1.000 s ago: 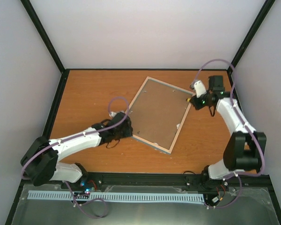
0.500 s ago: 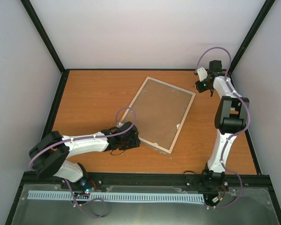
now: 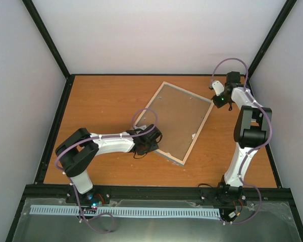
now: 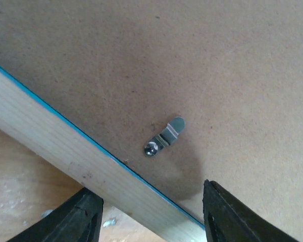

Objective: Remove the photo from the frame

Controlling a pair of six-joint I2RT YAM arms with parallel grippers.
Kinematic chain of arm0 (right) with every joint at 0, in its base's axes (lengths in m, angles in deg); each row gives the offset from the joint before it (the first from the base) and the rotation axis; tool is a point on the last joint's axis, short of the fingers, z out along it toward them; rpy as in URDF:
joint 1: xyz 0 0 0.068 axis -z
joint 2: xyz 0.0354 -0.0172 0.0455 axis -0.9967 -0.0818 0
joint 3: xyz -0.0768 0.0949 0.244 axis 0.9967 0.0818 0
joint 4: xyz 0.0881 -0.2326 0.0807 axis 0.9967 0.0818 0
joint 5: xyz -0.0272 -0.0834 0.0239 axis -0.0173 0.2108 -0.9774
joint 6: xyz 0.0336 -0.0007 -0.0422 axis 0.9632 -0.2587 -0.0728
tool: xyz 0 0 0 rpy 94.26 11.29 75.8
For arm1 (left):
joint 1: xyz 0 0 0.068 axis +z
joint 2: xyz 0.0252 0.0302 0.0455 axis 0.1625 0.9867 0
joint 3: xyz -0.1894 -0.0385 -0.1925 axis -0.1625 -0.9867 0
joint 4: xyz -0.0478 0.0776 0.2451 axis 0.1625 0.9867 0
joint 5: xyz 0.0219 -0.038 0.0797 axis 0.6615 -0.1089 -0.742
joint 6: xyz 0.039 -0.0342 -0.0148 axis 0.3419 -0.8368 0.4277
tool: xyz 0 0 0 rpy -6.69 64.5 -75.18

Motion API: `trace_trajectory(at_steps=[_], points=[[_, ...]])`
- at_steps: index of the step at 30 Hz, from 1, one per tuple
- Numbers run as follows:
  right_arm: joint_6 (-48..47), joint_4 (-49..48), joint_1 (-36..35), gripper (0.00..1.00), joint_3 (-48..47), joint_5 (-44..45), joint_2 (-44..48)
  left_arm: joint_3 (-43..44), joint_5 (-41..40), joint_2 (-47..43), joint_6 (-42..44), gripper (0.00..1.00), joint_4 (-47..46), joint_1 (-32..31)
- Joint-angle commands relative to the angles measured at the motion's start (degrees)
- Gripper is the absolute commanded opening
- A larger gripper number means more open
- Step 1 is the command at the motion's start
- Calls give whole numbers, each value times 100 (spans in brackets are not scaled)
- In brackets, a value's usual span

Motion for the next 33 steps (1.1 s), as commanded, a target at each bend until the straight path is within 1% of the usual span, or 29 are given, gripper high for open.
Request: trace_trajectory(at_steps=[1, 4, 6, 7, 9, 11, 13, 15, 17, 19, 22, 24, 26, 30, 33], points=[[-384, 571, -42, 3, 650, -178, 380, 240, -48, 546, 2, 52, 149, -46], [-476, 577, -40, 3, 1113, -204, 703, 282, -85, 561, 170, 41, 277, -38], [-525, 593, -40, 3, 1449, -208, 999, 248, -111, 475, 379, 30, 373, -23], [-544, 603, -45, 3, 1659, -196, 1215, 201, -67, 426, 597, 27, 363, 4], [-536, 601, -42, 3, 1916, -109, 1579, 91, 190, 388, 1307, 21, 236, 81], [-348, 531, -38, 3, 2089, 163, 1951, 117, 265, 444, 1772, 15, 555, 174], [50, 484, 15, 3, 2108, 443, 2244, 42, 144, 413, 1996, 11, 839, 250], [218, 694, 56, 3, 2020, 271, 2455, -172, 104, 258, 2197, 9, 869, 366], [274, 947, 49, 3, 1987, -213, 2646, -411, 87, -10, 2382, 5, 764, 485], [229, 1208, -40, 3, 2027, -829, 2821, -686, -30, -395, 2515, 4, 631, 569], [47, 1548, -329, 3, 2172, -1610, 3074, -1057, 1, -828, 2819, 1, 383, 801], [-240, 1690, -597, 3, 2358, -2147, 3345, -1209, -7, -962, 3072, 1, 275, 912], [-571, 1809, -983, 3, 2559, -2466, 3629, -1263, -108, -1006, 3372, 1, 282, 1030], [-1130, 1938, -2004, 3, 2947, -2342, 3979, -1414, -94, -1257, 3874, 1, 186, 1517], [-1327, 2022, -2637, 3, 3165, -2167, 3990, -1577, 32, -1633, 4063, 1, -292, 1828]])
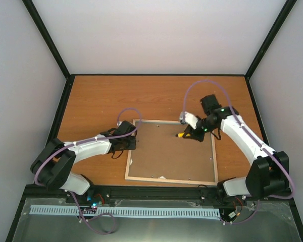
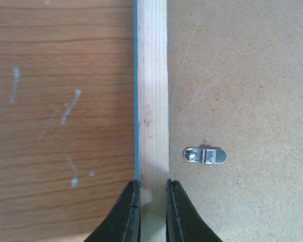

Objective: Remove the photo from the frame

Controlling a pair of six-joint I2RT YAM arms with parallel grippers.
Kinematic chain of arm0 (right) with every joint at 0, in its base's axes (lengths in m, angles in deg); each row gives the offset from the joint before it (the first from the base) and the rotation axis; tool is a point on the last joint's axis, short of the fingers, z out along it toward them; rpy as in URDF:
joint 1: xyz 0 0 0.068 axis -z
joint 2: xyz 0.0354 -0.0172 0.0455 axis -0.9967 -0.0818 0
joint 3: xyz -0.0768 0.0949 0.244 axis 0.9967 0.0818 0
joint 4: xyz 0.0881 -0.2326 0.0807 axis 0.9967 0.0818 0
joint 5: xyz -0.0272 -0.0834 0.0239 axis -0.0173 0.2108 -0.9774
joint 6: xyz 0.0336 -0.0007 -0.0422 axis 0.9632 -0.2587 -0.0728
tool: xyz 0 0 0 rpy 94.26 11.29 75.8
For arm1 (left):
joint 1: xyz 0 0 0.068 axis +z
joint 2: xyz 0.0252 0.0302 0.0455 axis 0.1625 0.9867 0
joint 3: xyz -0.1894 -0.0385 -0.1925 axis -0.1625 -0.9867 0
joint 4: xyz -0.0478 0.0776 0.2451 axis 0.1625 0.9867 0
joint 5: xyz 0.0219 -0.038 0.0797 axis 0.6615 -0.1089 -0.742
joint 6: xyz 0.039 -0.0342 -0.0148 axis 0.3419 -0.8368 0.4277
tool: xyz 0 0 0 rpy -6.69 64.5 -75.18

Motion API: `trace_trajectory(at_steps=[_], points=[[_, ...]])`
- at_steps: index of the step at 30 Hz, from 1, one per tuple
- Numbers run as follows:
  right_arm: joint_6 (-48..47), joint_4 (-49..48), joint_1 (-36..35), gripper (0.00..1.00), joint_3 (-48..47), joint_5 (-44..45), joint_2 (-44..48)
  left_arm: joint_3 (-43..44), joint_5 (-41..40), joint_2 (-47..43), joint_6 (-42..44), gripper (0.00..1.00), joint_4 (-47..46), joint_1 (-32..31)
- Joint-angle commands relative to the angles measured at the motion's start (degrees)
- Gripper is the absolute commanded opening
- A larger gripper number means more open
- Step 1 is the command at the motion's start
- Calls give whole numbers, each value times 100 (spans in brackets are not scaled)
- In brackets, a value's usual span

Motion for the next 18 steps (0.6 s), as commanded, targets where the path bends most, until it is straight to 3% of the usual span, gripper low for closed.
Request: trace_trajectory(at_steps=[1, 8, 13, 18], points=[[-533, 285, -739, 3, 304, -56, 46, -305, 65, -384, 725, 1, -222, 396], [-335, 254, -1531, 3, 429, -345, 0, 210, -37, -81, 742, 3, -177, 460], [-114, 110, -2245, 3, 424, -100, -130, 482, -139, 61, 302, 24, 394, 460], [-196, 242, -2667, 3, 422, -89, -355, -141, 247, -735, -468, 41, 545, 299]])
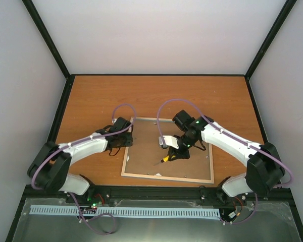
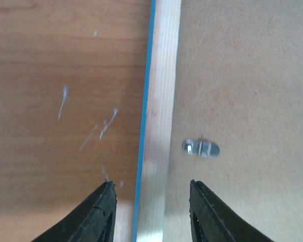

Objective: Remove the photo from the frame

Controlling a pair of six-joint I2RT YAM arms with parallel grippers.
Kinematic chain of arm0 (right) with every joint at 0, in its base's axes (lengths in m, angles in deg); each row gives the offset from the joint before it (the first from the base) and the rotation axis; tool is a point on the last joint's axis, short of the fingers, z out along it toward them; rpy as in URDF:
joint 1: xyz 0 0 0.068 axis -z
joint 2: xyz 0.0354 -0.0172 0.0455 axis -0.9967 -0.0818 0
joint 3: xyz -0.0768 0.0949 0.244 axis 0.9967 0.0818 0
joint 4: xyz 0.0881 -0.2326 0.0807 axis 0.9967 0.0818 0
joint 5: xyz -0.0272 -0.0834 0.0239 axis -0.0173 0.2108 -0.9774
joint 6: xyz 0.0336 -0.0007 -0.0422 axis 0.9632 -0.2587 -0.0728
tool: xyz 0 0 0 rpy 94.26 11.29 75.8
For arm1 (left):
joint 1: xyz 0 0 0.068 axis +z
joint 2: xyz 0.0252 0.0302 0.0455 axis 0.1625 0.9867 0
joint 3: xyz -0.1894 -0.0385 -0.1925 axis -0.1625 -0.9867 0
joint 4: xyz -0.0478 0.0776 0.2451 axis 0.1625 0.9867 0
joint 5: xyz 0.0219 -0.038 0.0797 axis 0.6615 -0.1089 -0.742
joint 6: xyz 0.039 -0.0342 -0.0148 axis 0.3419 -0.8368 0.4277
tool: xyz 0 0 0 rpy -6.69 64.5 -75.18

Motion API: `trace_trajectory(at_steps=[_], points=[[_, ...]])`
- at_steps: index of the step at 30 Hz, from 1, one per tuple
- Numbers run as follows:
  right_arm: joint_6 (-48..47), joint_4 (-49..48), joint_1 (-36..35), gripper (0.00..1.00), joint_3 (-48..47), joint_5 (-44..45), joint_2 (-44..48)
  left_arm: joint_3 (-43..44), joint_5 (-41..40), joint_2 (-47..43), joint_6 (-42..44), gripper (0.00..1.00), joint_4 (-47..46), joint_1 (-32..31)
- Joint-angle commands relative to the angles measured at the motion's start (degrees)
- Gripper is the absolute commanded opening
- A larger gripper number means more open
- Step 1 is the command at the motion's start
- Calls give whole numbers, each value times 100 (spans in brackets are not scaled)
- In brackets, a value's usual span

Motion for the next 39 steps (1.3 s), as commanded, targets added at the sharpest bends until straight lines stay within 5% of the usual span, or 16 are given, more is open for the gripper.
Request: trace_trajectory(at_steps=[1, 17, 29, 39], points=[[-42, 88, -311, 3, 10, -2, -174, -483, 320, -824, -738, 41, 296, -180], [140, -113, -900, 3, 1, 60, -834, -1782, 869, -1556, -1810, 37, -141, -945], [370, -410, -1099, 3, -57, 165, -1193, -2184, 656, -1527, -2025, 2, -666, -980], [340, -192, -1118, 3, -606, 256, -1371, -2321, 576, -1794, -2067, 1, -718, -982]])
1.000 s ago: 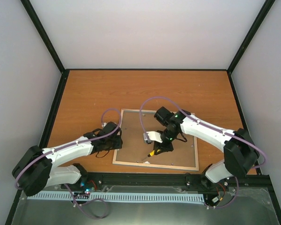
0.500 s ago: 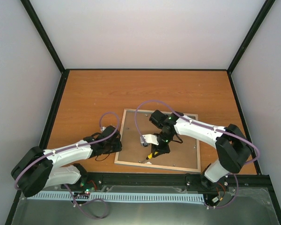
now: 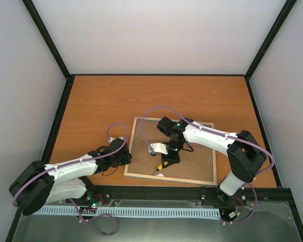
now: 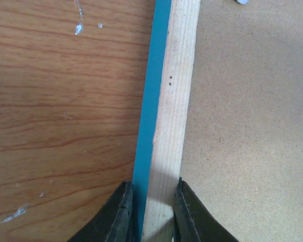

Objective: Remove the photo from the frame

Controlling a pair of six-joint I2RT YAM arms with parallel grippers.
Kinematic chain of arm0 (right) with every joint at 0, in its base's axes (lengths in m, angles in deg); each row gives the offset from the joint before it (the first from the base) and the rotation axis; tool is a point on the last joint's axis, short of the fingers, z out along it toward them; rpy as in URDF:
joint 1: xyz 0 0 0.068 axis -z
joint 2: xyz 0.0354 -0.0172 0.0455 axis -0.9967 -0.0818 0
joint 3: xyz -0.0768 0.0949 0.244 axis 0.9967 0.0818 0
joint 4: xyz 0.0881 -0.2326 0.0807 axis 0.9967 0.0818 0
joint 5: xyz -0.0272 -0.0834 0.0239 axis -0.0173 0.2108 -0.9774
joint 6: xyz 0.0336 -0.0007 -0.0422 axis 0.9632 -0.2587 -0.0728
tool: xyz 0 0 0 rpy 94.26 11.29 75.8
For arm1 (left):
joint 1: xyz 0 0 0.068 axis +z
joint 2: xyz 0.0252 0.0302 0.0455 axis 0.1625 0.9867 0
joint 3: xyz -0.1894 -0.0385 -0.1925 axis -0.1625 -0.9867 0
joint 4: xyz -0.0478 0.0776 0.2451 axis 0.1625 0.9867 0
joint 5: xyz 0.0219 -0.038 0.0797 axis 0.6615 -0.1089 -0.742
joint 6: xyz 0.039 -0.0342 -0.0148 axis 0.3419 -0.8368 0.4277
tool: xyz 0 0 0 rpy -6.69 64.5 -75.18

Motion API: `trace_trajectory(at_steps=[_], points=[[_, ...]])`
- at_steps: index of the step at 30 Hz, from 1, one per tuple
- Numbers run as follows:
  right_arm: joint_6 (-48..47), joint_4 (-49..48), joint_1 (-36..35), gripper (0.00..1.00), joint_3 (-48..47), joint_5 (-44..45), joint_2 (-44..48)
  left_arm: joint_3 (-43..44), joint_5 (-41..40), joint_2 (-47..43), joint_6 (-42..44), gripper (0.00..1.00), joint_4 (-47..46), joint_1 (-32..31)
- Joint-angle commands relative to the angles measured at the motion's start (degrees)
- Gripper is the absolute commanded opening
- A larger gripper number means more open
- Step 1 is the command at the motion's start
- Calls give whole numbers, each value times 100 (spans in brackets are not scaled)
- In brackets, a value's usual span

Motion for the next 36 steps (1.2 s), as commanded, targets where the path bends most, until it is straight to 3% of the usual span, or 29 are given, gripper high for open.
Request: trace_trajectory(at_steps=[1, 7, 15, 27, 36], points=[[-181, -83, -161, 3, -284, -139, -120, -149, -1, 94, -427, 1, 195, -10], [-37, 84, -161, 3, -683, -576, -365, -100, -74, 137, -417, 1, 251, -11], [230, 114, -152, 3, -1137, -158, -706, -138, -130, 133, -395, 1, 198, -11], [-641, 943, 29, 3, -724, -74, 168, -373, -248, -112, -440, 1, -8, -11], [-793, 981, 42, 3, -486, -35, -113, -399, -357, 1, -466, 1, -113, -9]])
